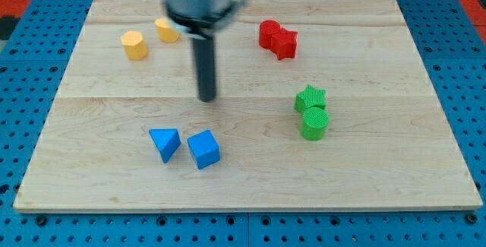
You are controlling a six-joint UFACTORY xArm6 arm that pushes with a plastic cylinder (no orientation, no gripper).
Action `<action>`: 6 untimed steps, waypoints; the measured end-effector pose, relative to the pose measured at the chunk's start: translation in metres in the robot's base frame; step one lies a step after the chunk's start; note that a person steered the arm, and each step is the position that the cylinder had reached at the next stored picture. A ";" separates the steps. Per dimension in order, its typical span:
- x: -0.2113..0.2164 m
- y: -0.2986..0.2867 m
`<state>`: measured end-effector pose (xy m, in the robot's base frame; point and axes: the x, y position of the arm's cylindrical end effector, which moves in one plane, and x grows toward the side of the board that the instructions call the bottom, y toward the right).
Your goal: Push the yellow hexagon closer to the yellow heart
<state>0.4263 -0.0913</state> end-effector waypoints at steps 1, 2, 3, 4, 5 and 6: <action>-0.020 -0.067; -0.022 -0.099; -0.040 -0.125; -0.075 -0.104; -0.077 -0.088; -0.050 -0.094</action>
